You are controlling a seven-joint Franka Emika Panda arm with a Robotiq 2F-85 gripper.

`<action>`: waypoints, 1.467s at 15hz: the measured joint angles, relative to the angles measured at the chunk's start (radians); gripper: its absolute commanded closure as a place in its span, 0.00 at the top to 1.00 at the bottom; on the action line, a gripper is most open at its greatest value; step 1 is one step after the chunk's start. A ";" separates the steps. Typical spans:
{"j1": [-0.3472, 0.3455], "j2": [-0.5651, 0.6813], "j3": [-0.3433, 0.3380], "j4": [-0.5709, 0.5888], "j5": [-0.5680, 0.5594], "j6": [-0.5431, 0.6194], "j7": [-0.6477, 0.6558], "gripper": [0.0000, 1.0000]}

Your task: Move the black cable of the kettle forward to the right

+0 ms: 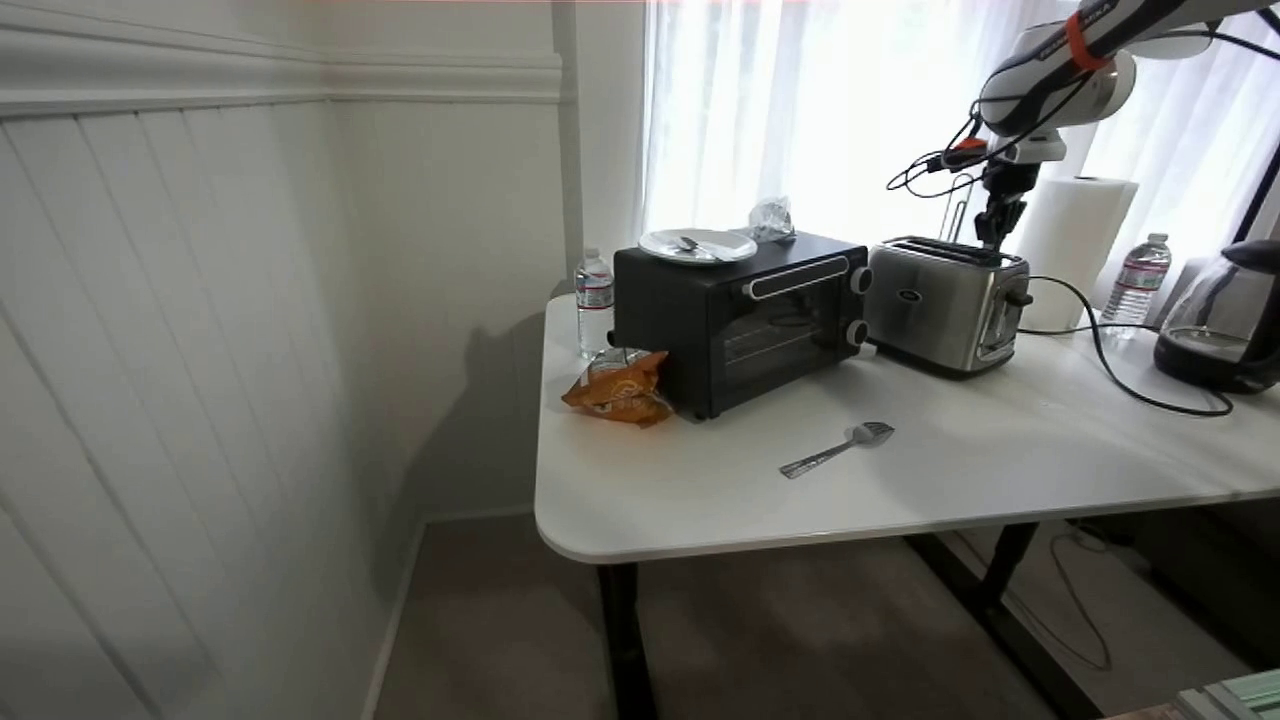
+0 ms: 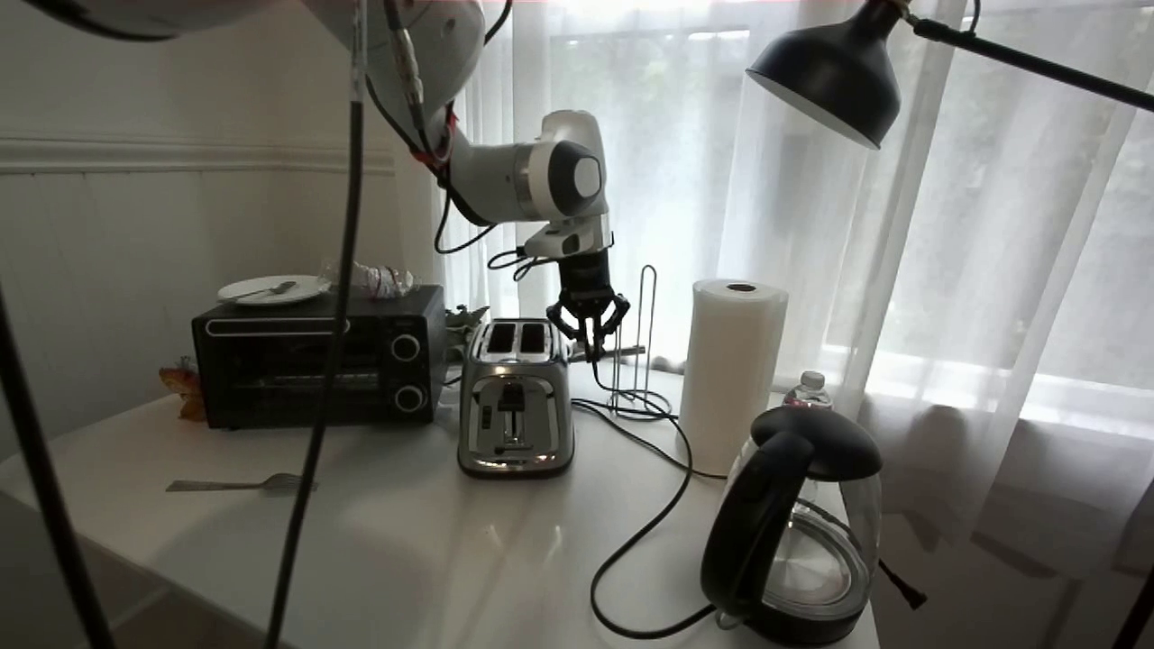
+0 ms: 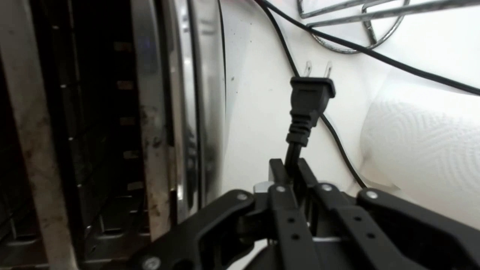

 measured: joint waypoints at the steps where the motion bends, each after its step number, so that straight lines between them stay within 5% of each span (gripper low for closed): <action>1: -0.008 0.027 -0.001 0.030 0.012 -0.015 -0.002 0.07; 2: -0.017 0.051 -0.001 0.058 0.020 -0.032 -0.004 0.34; 3: -0.023 0.073 -0.001 0.085 0.027 -0.049 -0.007 0.35; 12: -0.045 0.139 0.001 0.249 0.098 -0.150 -0.026 0.97; 16: -0.054 0.106 0.007 0.268 0.100 -0.164 -0.135 1.00; 22: -0.088 -0.002 0.022 0.247 0.100 -0.346 -0.479 1.00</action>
